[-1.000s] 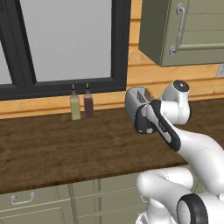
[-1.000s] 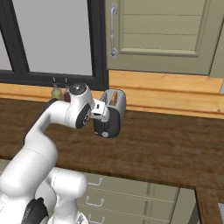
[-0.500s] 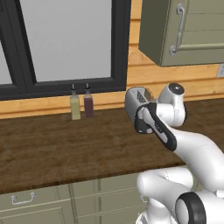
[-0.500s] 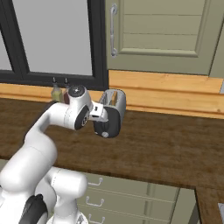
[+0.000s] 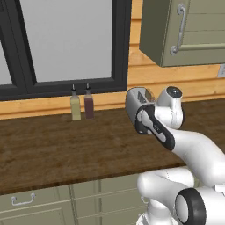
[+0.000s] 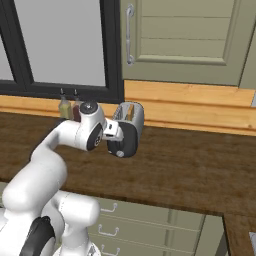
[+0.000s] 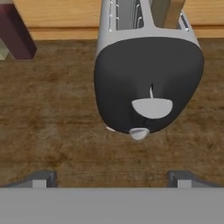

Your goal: Start the toaster. Once the lever pops up, take the bread to the plate on the dining counter.

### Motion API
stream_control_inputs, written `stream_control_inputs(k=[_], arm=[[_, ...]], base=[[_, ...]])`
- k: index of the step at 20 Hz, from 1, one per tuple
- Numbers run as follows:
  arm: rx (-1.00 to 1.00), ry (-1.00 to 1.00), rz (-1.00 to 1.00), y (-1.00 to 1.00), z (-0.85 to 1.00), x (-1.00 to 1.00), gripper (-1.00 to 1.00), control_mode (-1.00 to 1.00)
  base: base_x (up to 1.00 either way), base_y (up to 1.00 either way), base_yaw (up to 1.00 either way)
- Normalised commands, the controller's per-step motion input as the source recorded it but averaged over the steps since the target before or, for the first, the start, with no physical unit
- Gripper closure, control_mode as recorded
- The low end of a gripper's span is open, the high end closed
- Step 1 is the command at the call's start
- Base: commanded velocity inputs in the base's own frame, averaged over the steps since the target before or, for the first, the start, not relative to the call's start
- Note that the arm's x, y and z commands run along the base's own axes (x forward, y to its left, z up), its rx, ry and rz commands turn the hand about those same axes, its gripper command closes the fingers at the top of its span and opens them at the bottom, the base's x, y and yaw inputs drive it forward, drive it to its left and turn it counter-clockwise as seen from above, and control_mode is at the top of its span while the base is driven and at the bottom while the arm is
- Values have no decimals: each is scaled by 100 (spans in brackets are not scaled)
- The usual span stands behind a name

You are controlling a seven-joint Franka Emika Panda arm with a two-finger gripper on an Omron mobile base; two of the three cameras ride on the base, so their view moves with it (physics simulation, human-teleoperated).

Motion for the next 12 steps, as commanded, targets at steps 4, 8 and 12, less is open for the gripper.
stream_control_inputs(k=[4, 8, 12], arm=[[0, 0, 0, 0, -17, 1, -100, -100], [0, 0, 0, 0, -14, 7, -100, -100], [0, 0, 0, 0, -3, 16, -100, -100]], base=[[0, 0, 0], [0, 0, 0], [0, 0, 0]])
